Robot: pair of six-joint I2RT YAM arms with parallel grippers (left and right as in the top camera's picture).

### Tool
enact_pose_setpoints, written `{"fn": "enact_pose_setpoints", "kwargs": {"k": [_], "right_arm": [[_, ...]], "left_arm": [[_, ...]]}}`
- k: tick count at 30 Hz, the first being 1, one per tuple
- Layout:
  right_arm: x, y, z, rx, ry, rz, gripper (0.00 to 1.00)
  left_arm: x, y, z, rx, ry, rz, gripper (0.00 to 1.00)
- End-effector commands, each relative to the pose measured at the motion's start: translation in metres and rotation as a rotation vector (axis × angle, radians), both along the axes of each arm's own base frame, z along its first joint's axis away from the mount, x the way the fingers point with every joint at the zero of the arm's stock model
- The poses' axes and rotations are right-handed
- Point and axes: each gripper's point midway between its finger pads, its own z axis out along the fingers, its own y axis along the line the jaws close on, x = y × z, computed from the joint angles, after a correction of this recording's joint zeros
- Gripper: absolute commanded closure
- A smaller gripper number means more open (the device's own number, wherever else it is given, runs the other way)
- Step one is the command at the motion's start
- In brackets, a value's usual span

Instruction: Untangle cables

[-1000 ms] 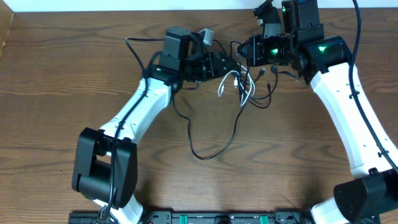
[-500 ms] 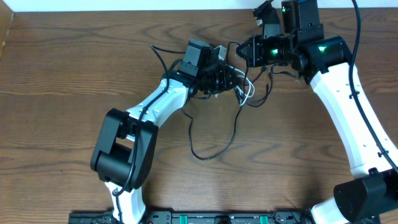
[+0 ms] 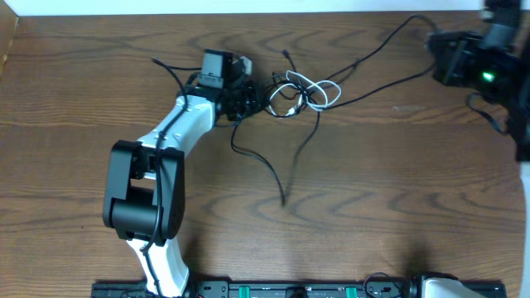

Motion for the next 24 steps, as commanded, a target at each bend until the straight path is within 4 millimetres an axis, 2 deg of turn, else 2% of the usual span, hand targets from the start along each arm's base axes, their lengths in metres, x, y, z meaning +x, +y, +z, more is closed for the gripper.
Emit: {"fn": "enact_pose_setpoints", "kwargs": {"k": [1,6,8,11,13,17,20,24], "right_arm": [[-0.016,-0.017,0.025,-0.011,-0.067,-0.067,0.99],[-0.045,-0.035,0.05,-0.041,-0.139,-0.151,0.99],[-0.053,-0.039,0.056,-0.049,-0.158,-0.171,0.99],[-0.075,-0.048,0.069,-0.076,-0.193,-0.233,0.99],[-0.084,-0.048,0.072,-0.081,-0.202,-0.24,0.99],[-0.087,-0.058,0.072,-0.107,-0.197,-0.298,0.99],[-0.093,-0.061,0.085,-0.136,-0.232,-0.308,0.99],[-0.102,-0.061,0.112,-0.174,-0.312,-0.307,0.99]], "left_arm": [[0.011,0.04,-0.013,0.134,-0.021,0.059,0.92],[0.021,0.1,-0.026,0.313,-0.043,0.138,0.92],[0.024,0.115,-0.028,0.362,-0.049,0.167,0.93],[0.032,0.155,-0.029,0.476,-0.07,0.245,0.93],[0.041,0.165,-0.023,0.499,-0.13,0.225,0.93],[0.056,0.187,-0.013,0.536,-0.199,0.261,0.93],[0.061,0.206,-0.01,0.568,-0.218,0.294,0.92],[0.059,0.211,-0.01,0.593,-0.225,0.264,0.93]]}}
